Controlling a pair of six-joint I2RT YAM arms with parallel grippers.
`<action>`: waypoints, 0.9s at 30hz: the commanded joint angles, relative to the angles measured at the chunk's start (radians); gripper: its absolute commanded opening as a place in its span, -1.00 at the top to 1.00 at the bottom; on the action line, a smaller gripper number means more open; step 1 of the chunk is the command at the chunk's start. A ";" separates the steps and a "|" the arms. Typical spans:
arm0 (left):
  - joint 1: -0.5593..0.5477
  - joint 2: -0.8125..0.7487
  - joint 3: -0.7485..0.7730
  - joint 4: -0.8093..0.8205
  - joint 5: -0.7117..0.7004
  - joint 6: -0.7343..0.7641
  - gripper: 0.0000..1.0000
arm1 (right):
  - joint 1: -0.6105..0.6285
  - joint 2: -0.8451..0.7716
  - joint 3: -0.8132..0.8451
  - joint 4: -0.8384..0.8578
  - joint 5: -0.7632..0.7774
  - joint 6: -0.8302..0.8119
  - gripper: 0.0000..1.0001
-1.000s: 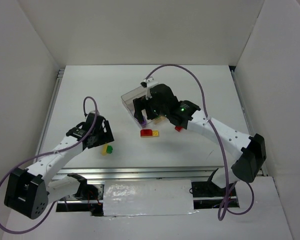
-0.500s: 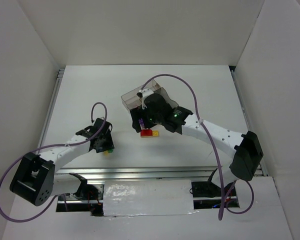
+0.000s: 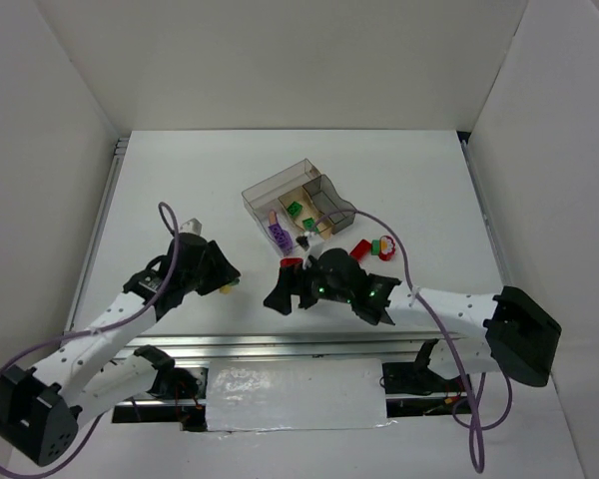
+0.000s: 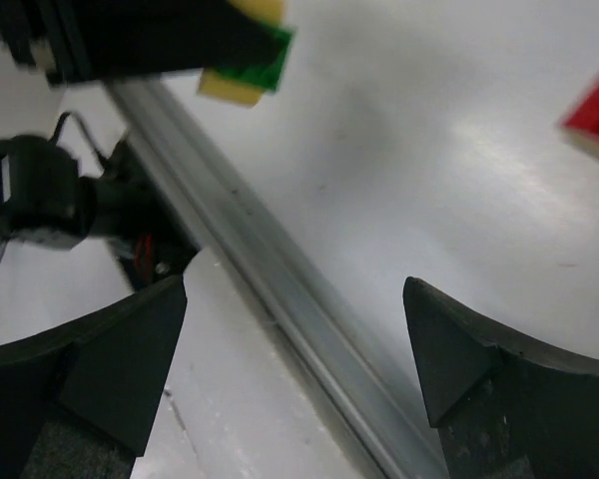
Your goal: Sort the legos into containers by color
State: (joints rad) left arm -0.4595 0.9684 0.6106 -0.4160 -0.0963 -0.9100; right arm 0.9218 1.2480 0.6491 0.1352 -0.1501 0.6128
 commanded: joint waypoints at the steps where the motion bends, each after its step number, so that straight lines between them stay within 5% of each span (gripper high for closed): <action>1: -0.037 -0.091 0.067 0.026 0.069 -0.170 1.00 | 0.141 0.008 -0.020 0.392 0.048 0.039 -0.92; 6: -0.077 -0.194 0.069 0.089 0.118 -0.335 1.00 | 0.229 0.063 -0.055 0.627 0.293 0.073 -0.89; 12: -0.099 -0.231 0.083 0.100 0.148 -0.415 1.00 | 0.313 0.108 0.052 0.558 0.587 -0.024 -0.87; 17: -0.107 -0.234 0.086 0.115 0.164 -0.438 1.00 | 0.327 0.134 0.087 0.546 0.688 -0.048 -0.81; 21: -0.110 -0.231 0.089 0.123 0.165 -0.443 1.00 | 0.328 0.148 0.080 0.573 0.730 -0.067 -0.39; 27: -0.111 -0.223 0.103 0.128 0.162 -0.438 1.00 | 0.328 0.172 0.081 0.593 0.762 -0.084 -0.22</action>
State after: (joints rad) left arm -0.5636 0.7486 0.6636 -0.3286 0.0448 -1.3415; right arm 1.2461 1.4109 0.6975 0.6479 0.5301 0.5575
